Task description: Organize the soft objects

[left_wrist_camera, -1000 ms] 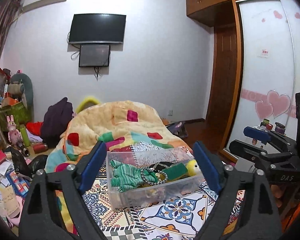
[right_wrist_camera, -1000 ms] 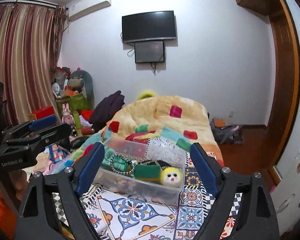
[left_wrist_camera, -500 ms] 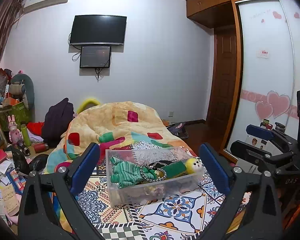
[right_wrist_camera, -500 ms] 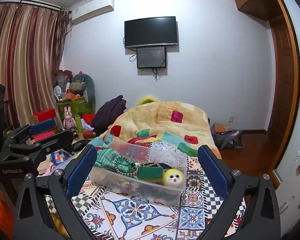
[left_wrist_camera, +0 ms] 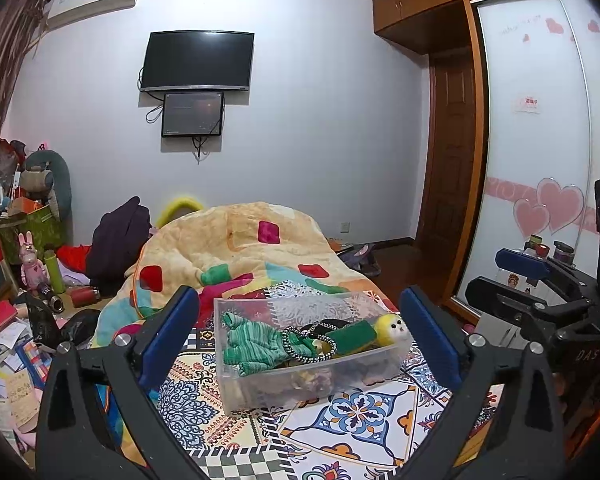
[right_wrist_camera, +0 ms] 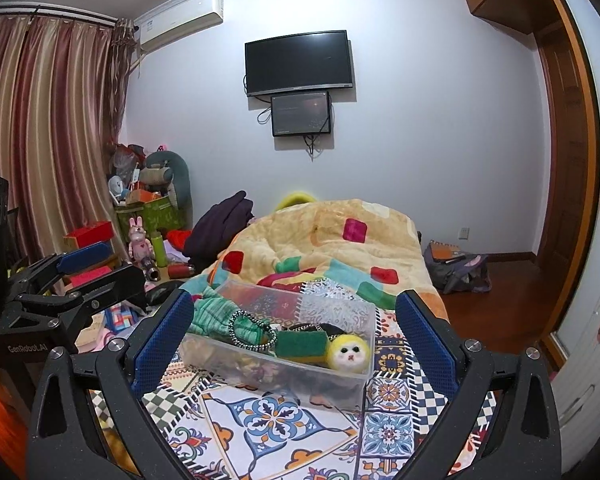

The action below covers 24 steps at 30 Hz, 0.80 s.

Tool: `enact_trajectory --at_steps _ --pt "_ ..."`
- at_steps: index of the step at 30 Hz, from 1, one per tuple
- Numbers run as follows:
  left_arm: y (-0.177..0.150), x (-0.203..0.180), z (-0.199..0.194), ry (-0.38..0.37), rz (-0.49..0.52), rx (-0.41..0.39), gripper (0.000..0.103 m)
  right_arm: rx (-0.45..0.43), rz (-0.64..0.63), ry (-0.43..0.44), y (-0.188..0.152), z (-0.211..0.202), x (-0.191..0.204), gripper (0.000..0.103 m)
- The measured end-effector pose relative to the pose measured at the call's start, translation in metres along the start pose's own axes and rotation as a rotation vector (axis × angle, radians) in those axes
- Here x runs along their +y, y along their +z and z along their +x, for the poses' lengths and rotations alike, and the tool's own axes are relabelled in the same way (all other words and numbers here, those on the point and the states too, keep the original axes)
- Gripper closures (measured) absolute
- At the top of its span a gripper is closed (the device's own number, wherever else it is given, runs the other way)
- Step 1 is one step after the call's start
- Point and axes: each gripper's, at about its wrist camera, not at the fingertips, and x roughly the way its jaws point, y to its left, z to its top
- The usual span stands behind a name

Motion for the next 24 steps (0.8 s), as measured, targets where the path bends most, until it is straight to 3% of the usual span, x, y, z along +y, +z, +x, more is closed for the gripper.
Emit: enact_trajectory --at_steps 24 --pt "-0.0022 0.0008 -0.0003 -0.005 -0.003 0.001 0.000 0.002 0.002 0.005 0.0019 -0.0003 0.0019 0.002"
